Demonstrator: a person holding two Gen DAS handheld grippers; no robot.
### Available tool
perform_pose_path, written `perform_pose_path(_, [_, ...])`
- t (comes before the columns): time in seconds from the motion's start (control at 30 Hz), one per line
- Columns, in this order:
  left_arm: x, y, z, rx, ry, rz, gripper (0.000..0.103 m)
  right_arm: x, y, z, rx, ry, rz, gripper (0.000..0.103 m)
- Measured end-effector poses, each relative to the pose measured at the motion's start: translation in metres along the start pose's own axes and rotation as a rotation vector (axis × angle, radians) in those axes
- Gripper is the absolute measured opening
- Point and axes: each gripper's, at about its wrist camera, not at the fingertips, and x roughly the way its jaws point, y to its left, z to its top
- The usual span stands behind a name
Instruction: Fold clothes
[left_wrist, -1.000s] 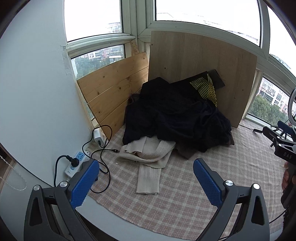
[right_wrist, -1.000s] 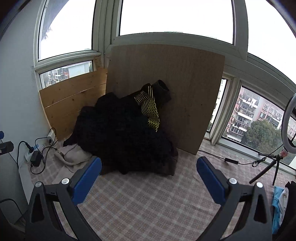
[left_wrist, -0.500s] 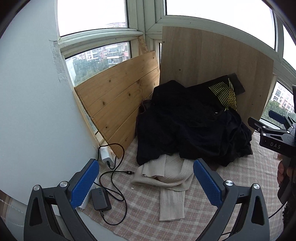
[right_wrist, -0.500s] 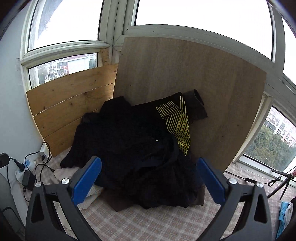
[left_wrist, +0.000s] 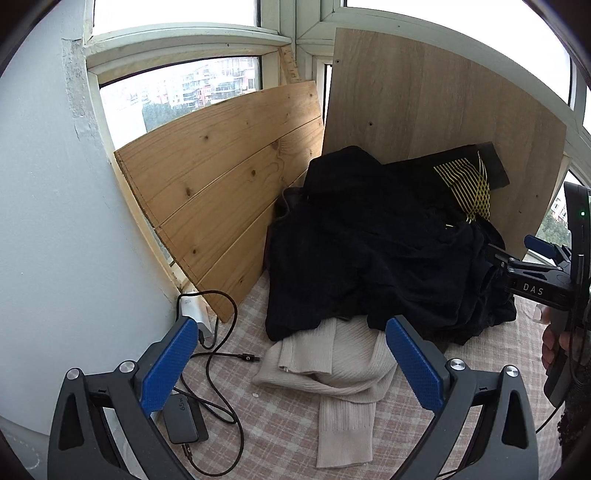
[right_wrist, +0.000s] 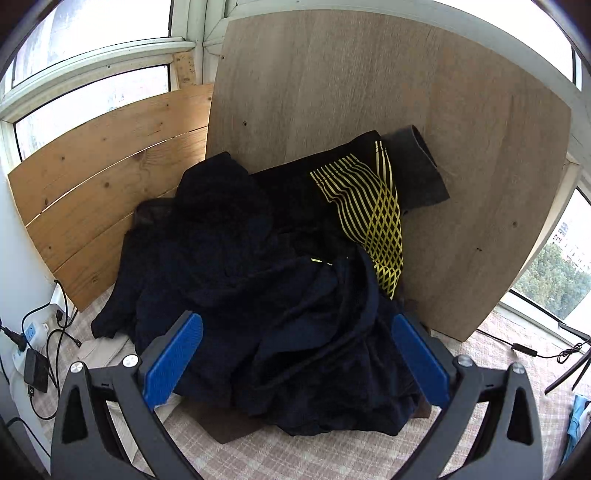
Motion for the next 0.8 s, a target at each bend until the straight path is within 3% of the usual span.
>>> perform_pose_path(0.27, [0.013,0.014,-0.006,-0.043,0.040,-0.022,0.102,0.052,0.007,0.002,0.001,0.100,0.069,0.101])
perform_pose_path(0.3, [0.013,0.015,-0.007,-0.042,0.041,-0.019,0.102,0.049,0.006,0.005,0.002,0.096,0.088,0.095])
perform_pose_path(0.37, [0.014,0.019,-0.008,-0.044,0.043,-0.014,0.102,0.044,0.004,0.013,0.005,0.088,0.126,0.071])
perform_pose_path(0.43, [0.014,0.025,-0.009,-0.059,0.045,-0.015,0.102,0.039,0.001,0.020,0.008,0.080,0.163,0.011])
perform_pose_path(0.6, [0.012,0.036,-0.011,-0.088,0.045,-0.023,0.102,0.025,-0.004,0.039,0.015,0.059,0.257,0.005])
perform_pose_path(0.8, [-0.004,0.034,-0.006,-0.076,0.012,-0.038,0.102,-0.133,-0.039,0.106,0.048,-0.298,0.278,0.003])
